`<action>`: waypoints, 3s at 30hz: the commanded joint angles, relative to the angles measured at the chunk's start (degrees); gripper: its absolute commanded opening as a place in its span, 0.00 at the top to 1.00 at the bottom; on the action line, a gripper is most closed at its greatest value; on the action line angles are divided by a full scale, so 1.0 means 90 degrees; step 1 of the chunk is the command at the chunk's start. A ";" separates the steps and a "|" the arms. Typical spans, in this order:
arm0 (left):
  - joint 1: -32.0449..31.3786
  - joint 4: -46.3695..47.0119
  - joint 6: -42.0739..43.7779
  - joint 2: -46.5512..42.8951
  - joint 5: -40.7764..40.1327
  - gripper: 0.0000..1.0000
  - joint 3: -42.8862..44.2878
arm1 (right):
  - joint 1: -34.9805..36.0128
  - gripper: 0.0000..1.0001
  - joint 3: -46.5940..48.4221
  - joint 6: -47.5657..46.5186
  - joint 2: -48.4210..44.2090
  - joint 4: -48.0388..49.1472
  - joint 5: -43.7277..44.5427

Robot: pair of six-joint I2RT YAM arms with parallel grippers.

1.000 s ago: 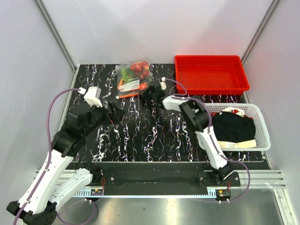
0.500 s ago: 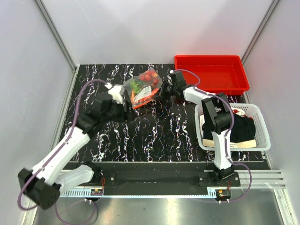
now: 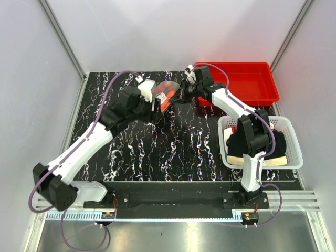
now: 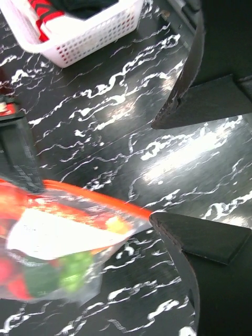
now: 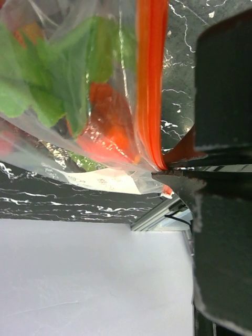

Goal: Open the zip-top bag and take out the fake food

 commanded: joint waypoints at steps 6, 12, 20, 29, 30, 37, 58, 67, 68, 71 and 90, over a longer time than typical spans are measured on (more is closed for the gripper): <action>0.0006 -0.0500 0.0756 0.1654 0.0282 0.34 0.1520 | 0.0010 1.00 0.0767 -0.0630 -0.0449 -0.0753 -0.0597; 0.0006 -0.0666 0.0678 0.2220 0.0262 0.44 0.1873 | 0.0020 1.00 0.0914 -0.0660 -0.0565 -0.0938 -0.0636; 0.0006 -0.0686 0.0385 0.2660 0.0126 0.60 0.2205 | 0.0030 1.00 0.1099 -0.0670 -0.0566 -0.1202 -0.0509; 0.0025 -0.0852 -0.0307 0.2759 -0.0624 1.00 0.2479 | 0.0157 0.76 0.1353 -0.0942 -0.0468 -0.1534 0.0015; 0.0064 -0.0842 -0.0589 0.2720 -0.0665 1.00 0.2469 | 0.0157 0.62 0.1383 -0.1156 -0.0497 -0.1757 0.0192; 0.0454 -0.0822 -0.2348 0.2231 -0.0725 1.00 0.2177 | 0.0157 0.28 0.1022 -0.1977 -0.1102 -0.2082 0.1277; 0.1256 -0.0852 -0.6734 0.1645 0.0604 1.00 0.1346 | 0.1534 0.06 -0.3938 -0.3677 -0.3651 0.3473 0.2420; 0.1265 -0.1301 -0.7661 0.1381 0.0496 1.00 0.1268 | 0.1651 0.03 -0.5443 -0.4459 -0.3740 0.5798 0.1873; 0.1265 -0.1311 -0.7730 0.1372 0.0535 1.00 0.1277 | 0.1680 0.04 -0.5521 -0.4410 -0.3604 0.6254 0.1902; 0.1266 -0.1311 -0.7984 0.1372 0.0721 1.00 0.1268 | 0.1719 0.09 -0.5755 -0.4332 -0.3428 0.6929 0.2019; 0.1265 -0.0609 -0.8045 0.1303 0.0829 0.98 0.0849 | 0.1837 0.92 -0.5727 -0.3434 -0.3046 0.7675 0.1883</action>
